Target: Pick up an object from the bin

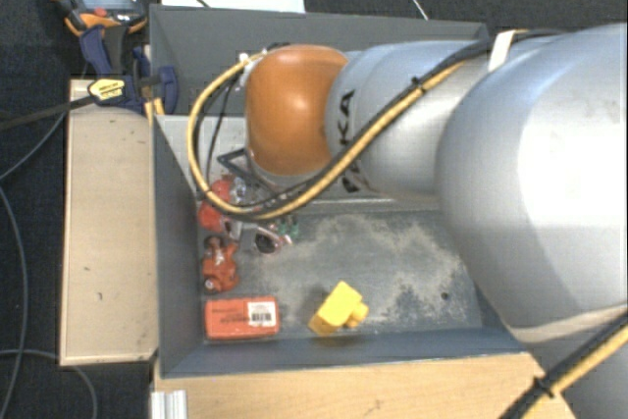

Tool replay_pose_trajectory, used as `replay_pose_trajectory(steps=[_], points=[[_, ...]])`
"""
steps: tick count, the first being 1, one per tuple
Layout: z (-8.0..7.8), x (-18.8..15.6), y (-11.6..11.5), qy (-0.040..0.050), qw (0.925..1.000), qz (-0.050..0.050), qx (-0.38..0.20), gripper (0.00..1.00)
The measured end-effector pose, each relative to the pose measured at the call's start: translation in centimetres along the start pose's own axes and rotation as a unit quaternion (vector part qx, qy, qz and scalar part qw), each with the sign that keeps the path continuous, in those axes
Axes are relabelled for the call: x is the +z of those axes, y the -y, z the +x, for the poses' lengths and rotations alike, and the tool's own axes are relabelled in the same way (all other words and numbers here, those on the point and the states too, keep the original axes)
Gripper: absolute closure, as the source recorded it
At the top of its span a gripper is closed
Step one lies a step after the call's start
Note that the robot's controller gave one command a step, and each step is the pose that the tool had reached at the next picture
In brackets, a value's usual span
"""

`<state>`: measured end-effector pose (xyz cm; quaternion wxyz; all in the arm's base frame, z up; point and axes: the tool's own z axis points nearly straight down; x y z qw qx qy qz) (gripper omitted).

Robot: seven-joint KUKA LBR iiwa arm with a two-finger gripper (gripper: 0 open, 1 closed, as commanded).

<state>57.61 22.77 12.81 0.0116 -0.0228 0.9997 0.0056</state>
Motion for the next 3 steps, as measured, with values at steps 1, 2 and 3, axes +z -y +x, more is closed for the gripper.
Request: replay_pose_trajectory(steps=[1,2,3], points=[[1.2,0.4,0.2,-0.0034,0.9735,0.000,-0.229,1.00],[2.4,3.4,0.8,0.0002,0.9914,0.000,-0.131,1.00],[3.1,5.1,-1.2,0.0052,0.9913,0.000,-0.132,1.00]])
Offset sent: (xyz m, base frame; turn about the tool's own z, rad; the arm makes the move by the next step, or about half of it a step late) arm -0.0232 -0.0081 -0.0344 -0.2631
